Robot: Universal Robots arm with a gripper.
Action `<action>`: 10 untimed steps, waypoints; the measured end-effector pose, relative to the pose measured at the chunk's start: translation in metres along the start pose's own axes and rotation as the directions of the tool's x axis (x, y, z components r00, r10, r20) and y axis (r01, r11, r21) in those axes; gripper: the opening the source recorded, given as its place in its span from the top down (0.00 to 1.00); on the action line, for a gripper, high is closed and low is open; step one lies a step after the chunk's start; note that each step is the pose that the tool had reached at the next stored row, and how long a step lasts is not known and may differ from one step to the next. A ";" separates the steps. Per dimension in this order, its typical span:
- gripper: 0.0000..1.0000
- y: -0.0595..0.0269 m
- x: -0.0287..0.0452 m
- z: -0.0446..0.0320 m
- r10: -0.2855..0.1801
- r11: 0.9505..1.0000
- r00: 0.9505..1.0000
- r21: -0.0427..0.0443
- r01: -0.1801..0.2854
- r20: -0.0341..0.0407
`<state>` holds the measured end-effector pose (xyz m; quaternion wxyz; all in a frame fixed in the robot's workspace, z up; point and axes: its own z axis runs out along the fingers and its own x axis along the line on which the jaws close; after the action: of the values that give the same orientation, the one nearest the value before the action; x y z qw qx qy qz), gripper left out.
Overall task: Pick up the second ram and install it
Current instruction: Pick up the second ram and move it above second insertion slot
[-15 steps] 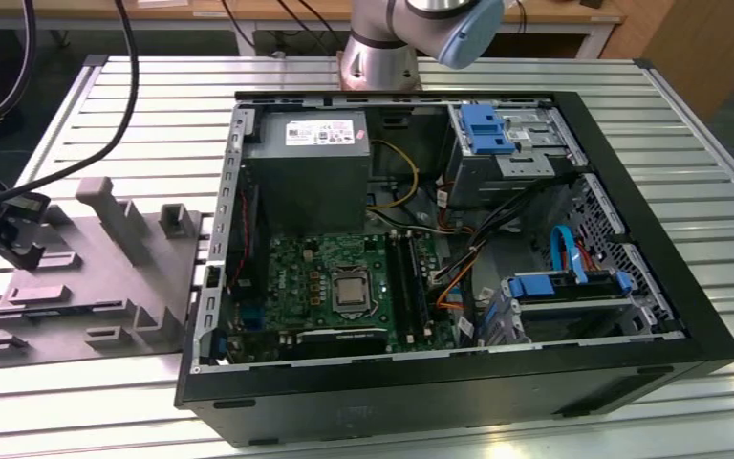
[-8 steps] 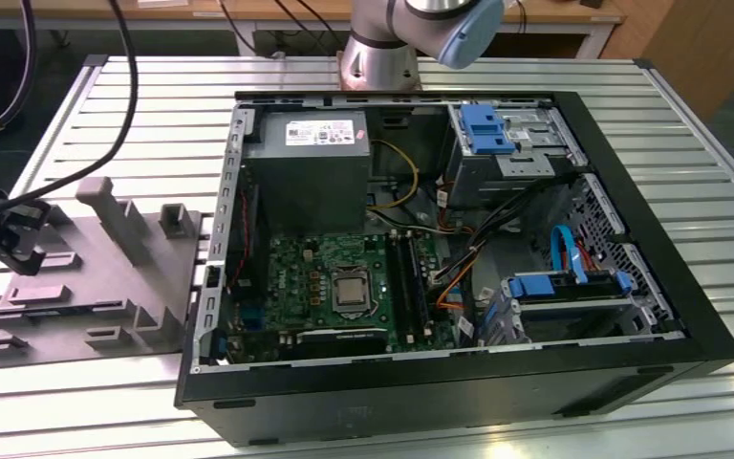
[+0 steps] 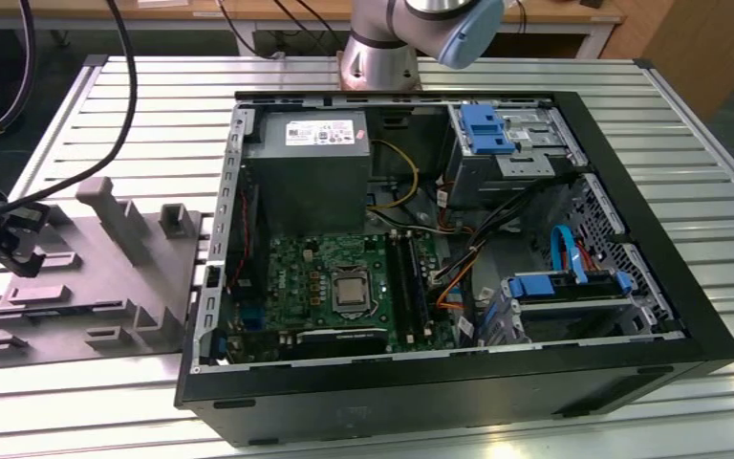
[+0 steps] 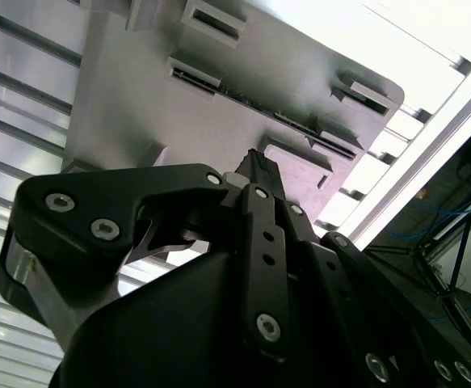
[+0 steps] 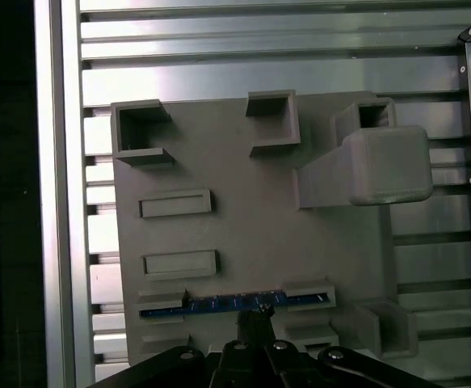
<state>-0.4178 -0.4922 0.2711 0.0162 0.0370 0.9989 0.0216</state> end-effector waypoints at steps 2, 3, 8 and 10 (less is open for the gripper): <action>0.90 0.0000 0.0000 0.0000 0.000 1.000 1.000 0.000 0.000 0.000; 0.90 0.0000 0.0000 0.0000 0.000 1.000 1.000 0.000 0.000 0.000; 0.90 0.0000 0.0000 0.0001 0.000 1.000 1.000 0.000 0.000 0.000; 0.90 0.0000 0.0000 0.0001 -0.005 1.000 1.000 0.000 0.005 0.000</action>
<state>-0.4178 -0.4922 0.2710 0.0161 0.0347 0.9990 0.0216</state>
